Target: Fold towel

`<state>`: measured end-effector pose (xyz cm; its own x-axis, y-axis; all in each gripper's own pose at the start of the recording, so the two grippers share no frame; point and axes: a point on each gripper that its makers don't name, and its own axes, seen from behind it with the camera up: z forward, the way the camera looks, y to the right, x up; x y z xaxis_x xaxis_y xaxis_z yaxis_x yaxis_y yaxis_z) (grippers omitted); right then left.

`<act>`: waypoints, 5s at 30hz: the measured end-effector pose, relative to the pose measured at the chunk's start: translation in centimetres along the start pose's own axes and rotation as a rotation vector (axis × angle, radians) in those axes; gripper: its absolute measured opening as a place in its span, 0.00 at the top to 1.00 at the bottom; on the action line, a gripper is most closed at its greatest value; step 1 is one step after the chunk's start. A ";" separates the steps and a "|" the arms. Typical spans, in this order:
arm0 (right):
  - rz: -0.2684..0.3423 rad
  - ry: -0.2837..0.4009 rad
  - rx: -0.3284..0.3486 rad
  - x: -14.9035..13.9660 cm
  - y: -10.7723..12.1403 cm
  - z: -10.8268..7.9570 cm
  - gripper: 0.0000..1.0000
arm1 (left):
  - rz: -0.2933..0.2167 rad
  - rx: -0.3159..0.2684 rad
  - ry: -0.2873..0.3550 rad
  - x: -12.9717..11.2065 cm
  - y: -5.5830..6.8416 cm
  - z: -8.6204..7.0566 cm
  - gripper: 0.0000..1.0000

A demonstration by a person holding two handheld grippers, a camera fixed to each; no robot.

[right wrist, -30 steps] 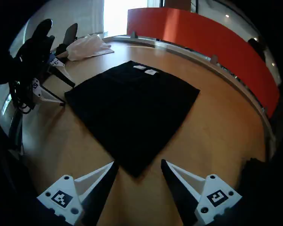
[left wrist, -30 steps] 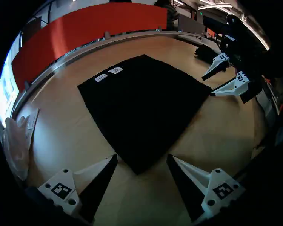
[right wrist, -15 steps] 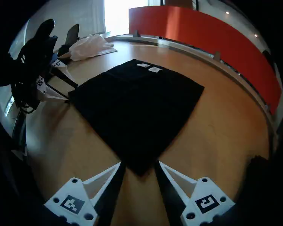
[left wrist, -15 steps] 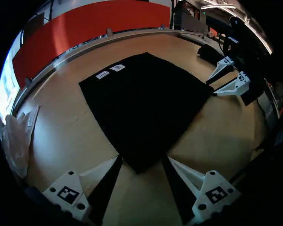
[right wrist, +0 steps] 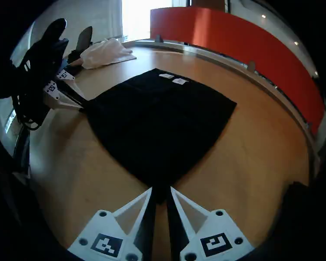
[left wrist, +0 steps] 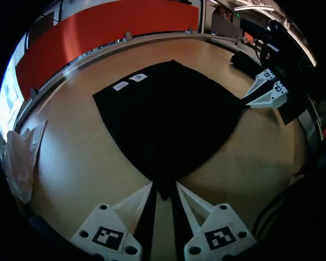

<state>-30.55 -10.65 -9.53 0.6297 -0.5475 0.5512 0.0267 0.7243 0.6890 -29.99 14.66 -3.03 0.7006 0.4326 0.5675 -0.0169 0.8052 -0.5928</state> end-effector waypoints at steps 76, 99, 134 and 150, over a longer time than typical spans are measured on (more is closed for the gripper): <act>0.031 0.205 -0.024 8.5 -2.6 -14.4 0.89 | -0.120 0.014 0.093 7.1 3.3 -13.1 0.88; 0.009 0.159 -0.059 10.6 2.6 -9.9 0.89 | -0.184 0.058 0.045 9.7 -0.5 -8.7 0.88; 0.096 0.028 -0.063 6.8 5.9 -1.8 0.89 | -0.114 0.091 -0.044 8.1 -3.5 -0.1 0.79; 0.099 -0.014 -0.092 6.1 7.7 0.2 0.75 | -0.113 0.121 -0.073 6.9 -5.4 2.4 0.54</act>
<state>-26.66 -8.54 -0.75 0.6220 -0.4767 0.6211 0.0365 0.8100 0.5852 -26.76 14.30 5.44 0.6494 0.3615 0.6690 -0.0298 0.8912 -0.4526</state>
